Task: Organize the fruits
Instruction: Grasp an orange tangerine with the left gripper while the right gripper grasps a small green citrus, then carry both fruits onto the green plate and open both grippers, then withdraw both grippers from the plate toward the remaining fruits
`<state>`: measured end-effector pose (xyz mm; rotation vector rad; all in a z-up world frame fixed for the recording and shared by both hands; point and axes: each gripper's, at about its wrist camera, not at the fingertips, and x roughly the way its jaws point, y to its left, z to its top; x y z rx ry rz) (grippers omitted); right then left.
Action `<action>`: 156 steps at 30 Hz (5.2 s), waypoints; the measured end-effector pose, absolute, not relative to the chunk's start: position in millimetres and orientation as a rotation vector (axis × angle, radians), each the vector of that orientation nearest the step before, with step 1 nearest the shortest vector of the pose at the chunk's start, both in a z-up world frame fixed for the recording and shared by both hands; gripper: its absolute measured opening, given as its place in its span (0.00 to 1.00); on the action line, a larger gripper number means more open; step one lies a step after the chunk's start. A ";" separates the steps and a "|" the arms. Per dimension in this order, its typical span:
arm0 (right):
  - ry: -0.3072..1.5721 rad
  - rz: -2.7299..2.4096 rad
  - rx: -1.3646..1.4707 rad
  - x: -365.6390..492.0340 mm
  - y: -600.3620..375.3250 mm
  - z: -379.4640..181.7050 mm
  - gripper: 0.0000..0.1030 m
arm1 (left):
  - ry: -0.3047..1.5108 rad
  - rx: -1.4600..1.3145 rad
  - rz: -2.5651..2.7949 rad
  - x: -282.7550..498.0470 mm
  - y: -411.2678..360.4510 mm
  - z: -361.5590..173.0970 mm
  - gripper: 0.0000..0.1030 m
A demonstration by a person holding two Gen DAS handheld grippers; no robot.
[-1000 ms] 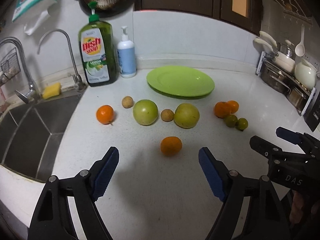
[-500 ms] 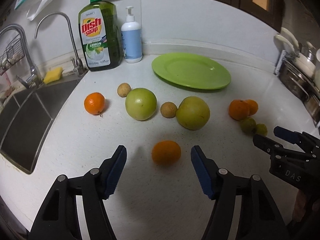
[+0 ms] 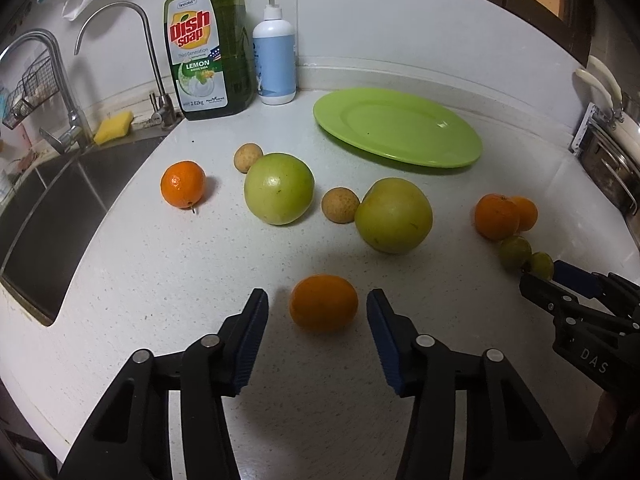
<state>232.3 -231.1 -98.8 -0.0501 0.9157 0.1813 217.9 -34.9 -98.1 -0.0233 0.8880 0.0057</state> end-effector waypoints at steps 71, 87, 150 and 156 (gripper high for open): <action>0.731 0.263 -0.010 299.3 -197.9 -3.1 0.30 | 0.725 0.078 -0.330 318.0 -47.0 4.7 0.35; 0.894 0.284 -0.014 403.7 -209.2 -47.6 0.30 | 0.873 0.116 -0.372 422.9 -66.9 -28.0 0.25; 0.705 0.360 -0.017 235.4 -142.5 2.5 0.55 | 0.662 0.055 -0.186 226.9 32.4 10.5 0.61; 0.724 0.347 -0.051 227.9 -127.1 -12.7 0.57 | 0.676 0.071 -0.189 221.1 43.7 -9.0 0.61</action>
